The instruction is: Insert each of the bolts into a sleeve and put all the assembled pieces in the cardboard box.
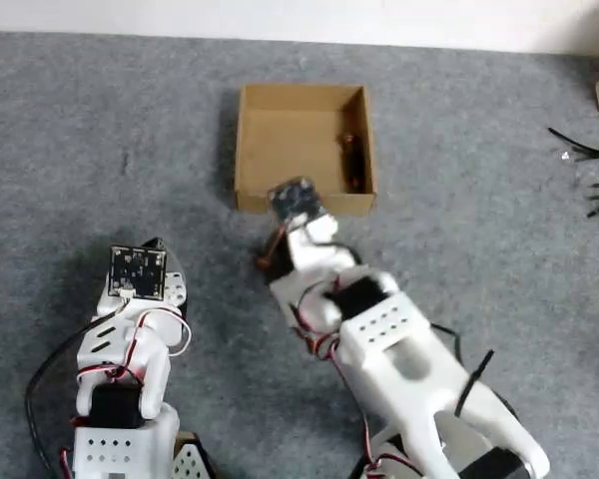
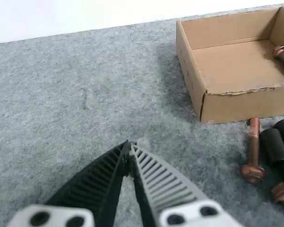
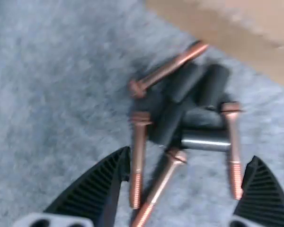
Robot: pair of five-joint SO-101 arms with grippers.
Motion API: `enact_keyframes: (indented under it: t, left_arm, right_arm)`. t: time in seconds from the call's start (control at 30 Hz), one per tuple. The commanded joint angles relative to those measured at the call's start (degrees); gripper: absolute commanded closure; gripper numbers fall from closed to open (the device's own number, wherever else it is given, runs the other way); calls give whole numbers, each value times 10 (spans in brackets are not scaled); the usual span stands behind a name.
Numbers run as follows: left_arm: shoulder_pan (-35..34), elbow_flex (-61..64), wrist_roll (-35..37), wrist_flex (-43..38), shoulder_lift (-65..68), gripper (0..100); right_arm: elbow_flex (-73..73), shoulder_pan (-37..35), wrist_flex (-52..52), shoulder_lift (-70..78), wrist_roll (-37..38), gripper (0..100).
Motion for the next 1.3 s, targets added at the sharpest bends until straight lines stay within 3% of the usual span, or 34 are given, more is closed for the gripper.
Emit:
enact_keyframes:
  t: [0.0, 0.3, 0.6, 0.83, 0.93, 1.27]
  left_arm:
    - [-3, -9, -3, -10, -6, 993]
    - [-1, -11, -3, -9, -6, 993]
    - [-1, -11, -2, -9, -6, 993]
    - [-1, -11, -2, -9, -6, 993]
    - [-1, -12, -2, -9, -6, 993]
    - [-1, -11, -2, -9, -6, 993]
  right_arm:
    - [16, -30, -34, 25, -4, 663]
    - [-79, -27, -34, 167, -4, 663]
    - [-168, 39, -34, 253, -5, 663]
    - [-215, 41, -31, 339, -6, 663]
    - [-217, 42, -31, 344, -40, 666]
    - [-218, 44, -5, 346, -55, 899]
